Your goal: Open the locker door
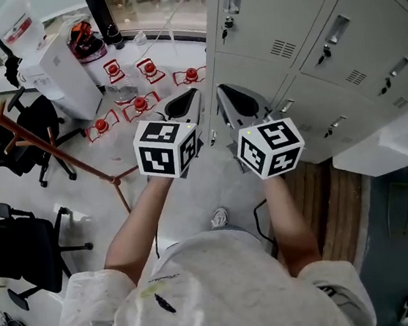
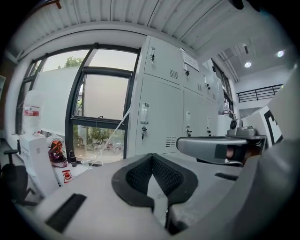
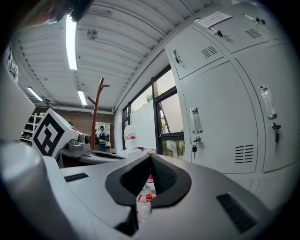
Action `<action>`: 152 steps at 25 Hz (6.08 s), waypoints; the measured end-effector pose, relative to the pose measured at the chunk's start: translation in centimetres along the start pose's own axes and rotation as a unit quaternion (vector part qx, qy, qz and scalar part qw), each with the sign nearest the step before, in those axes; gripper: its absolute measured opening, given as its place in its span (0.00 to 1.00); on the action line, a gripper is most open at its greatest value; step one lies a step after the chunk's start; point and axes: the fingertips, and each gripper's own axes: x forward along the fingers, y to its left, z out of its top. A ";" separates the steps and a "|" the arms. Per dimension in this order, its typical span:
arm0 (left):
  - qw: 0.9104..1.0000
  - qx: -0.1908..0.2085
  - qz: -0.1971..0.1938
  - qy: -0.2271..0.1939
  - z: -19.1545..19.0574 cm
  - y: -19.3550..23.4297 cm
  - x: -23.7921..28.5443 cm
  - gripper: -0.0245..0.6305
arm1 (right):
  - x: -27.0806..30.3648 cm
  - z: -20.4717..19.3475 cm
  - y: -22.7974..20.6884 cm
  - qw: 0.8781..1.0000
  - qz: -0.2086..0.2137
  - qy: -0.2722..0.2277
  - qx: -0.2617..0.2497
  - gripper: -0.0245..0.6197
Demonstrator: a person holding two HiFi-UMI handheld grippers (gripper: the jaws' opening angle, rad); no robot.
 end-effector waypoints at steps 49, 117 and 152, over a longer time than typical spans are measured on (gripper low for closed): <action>0.992 0.014 -0.127 -0.021 7.5 8.8 19.5 0.05 | 14.5 6.8 -15.1 0.989 -0.137 -0.043 -0.041 0.05; 0.983 0.018 -0.183 -0.008 5.8 8.1 17.2 0.05 | 12.6 7.6 -12.4 0.981 -0.176 -0.062 -0.050 0.26; 0.985 0.047 -0.163 -0.002 3.4 -3.4 9.5 0.05 | -1.4 6.6 -9.4 0.987 -0.126 -0.091 -0.030 0.24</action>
